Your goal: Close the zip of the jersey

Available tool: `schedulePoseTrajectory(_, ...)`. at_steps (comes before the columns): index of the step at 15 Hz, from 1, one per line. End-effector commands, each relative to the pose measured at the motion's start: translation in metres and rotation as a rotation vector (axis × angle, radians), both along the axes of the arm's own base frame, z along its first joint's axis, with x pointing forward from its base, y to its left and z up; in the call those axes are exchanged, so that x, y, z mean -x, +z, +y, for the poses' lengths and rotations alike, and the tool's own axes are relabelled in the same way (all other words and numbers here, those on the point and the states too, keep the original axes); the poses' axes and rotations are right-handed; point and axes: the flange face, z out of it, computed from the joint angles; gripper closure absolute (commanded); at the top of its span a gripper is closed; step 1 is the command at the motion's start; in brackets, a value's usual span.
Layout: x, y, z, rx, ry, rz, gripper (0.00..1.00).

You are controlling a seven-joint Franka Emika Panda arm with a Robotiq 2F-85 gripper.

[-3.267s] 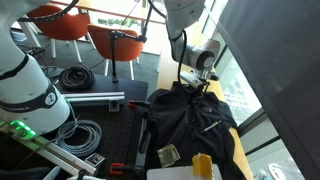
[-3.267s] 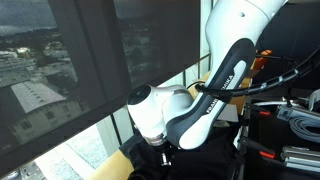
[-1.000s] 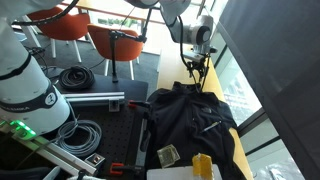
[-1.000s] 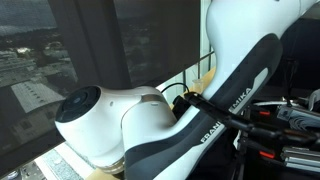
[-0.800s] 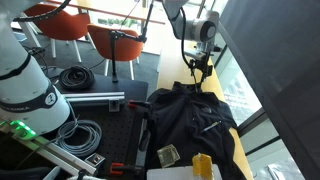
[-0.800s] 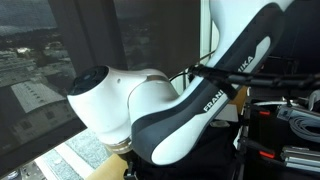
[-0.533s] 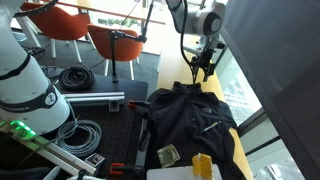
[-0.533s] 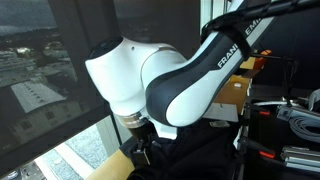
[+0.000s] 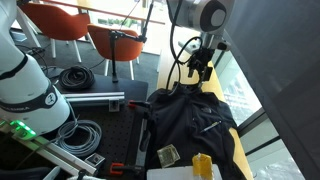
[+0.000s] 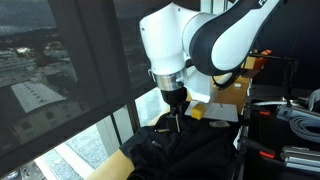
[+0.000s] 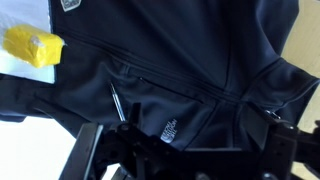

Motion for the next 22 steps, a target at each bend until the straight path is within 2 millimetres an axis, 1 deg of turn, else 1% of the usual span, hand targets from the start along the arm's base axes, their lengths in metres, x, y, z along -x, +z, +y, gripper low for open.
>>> schedulePoseTrajectory(1,0.036,0.016,-0.064,-0.088,-0.042,0.013,0.00)
schedulePoseTrajectory(3,0.051,0.015,-0.103,-0.125,-0.067,0.030,0.00)
schedulePoseTrajectory(5,0.060,0.014,-0.135,-0.157,-0.074,0.044,0.00)
schedulePoseTrajectory(7,0.065,0.016,-0.161,-0.182,-0.050,0.044,0.00)
schedulePoseTrajectory(9,0.064,0.020,-0.179,-0.195,-0.017,0.039,0.00)
schedulePoseTrajectory(11,0.059,0.022,-0.184,-0.186,0.013,0.030,0.00)
schedulePoseTrajectory(12,0.057,0.015,-0.184,-0.171,-0.019,0.049,0.00)
schedulePoseTrajectory(13,0.056,0.016,-0.187,-0.171,-0.010,0.047,0.00)
schedulePoseTrajectory(22,0.057,0.017,-0.184,-0.172,0.001,0.046,0.00)
